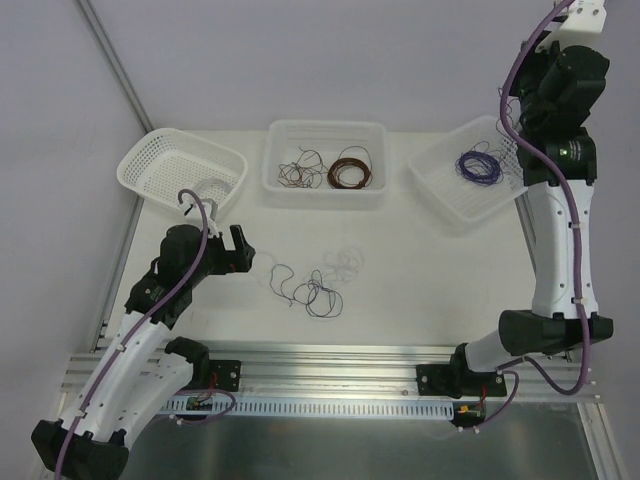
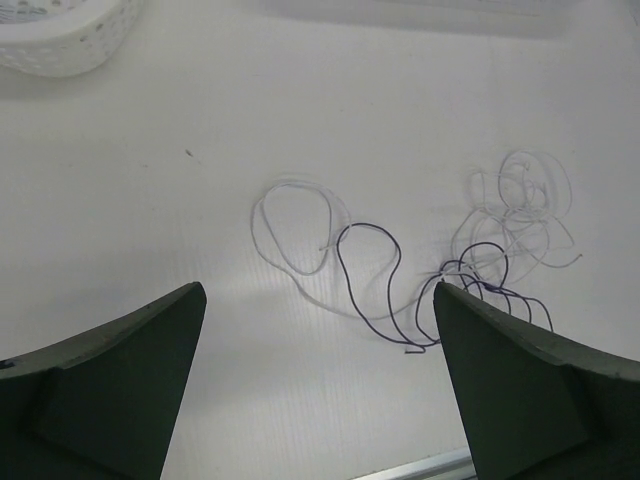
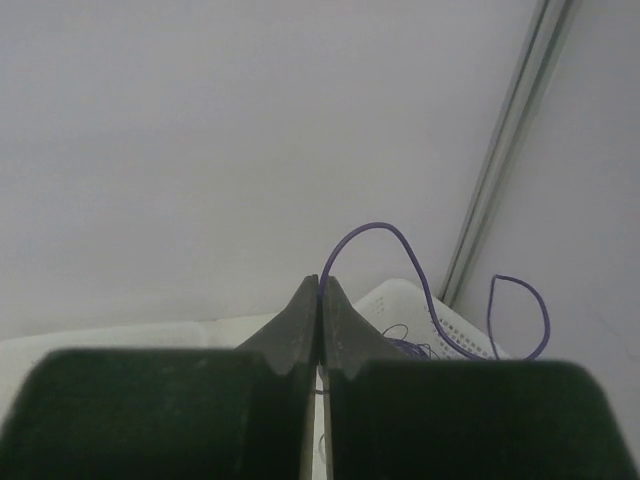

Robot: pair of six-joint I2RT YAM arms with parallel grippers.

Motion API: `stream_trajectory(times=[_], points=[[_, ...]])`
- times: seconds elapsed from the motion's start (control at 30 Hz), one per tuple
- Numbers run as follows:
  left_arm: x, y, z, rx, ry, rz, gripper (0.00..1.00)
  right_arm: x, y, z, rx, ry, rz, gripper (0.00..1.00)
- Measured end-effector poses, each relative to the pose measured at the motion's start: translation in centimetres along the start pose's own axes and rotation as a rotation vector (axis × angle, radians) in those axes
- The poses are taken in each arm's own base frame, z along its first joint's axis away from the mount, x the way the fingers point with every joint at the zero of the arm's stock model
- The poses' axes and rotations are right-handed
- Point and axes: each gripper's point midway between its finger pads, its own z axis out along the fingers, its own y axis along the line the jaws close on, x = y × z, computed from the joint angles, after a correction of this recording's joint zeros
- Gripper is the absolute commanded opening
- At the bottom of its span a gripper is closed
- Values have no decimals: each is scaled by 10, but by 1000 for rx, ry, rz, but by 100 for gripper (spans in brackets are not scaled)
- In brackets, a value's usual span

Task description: Untangle the cables

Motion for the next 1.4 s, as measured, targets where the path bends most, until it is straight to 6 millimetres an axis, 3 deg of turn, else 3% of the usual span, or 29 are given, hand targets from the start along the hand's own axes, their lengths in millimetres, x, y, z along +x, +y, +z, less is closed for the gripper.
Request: stream_trajectory(times=[0.13, 0.27, 0.37, 0.57, 0.67, 0.7, 0.77, 0.8, 0.93, 1.1, 1.27, 1.33, 1.4], points=[[0, 13, -3, -55, -31, 36, 99, 13, -19, 26, 36, 13, 13, 1], [9, 25, 1, -108, -15, 50, 99, 50, -33, 58, 48, 72, 44, 1], [11, 30, 3, -134, -4, 54, 99, 92, -37, 80, 42, 145, 68, 1], [14, 35, 7, -156, 14, 66, 99, 215, -32, 110, 32, 381, 131, 1], [16, 35, 8, -158, 24, 74, 99, 281, -29, 108, 38, 524, 183, 20], [16, 36, 9, -159, 25, 75, 99, 299, -29, 106, 42, 570, 205, 34], [16, 36, 9, -159, 26, 77, 99, 329, -32, 99, 61, 654, 240, 47], [16, 36, 9, -159, 26, 77, 99, 338, -34, 95, 69, 685, 250, 58], [16, 35, 9, -157, 26, 77, 99, 345, -36, 79, 92, 748, 279, 76], [17, 34, 9, -148, 30, 76, 99, 304, -16, 47, 43, 729, 265, 85], [19, 31, 10, -130, 40, 76, 99, 256, 44, -18, -127, 693, 245, 86], [19, 30, 10, -124, 44, 76, 99, 254, 72, -50, -215, 708, 234, 85], [21, 28, 11, -116, 51, 75, 99, 265, 100, -84, -308, 753, 218, 84]])
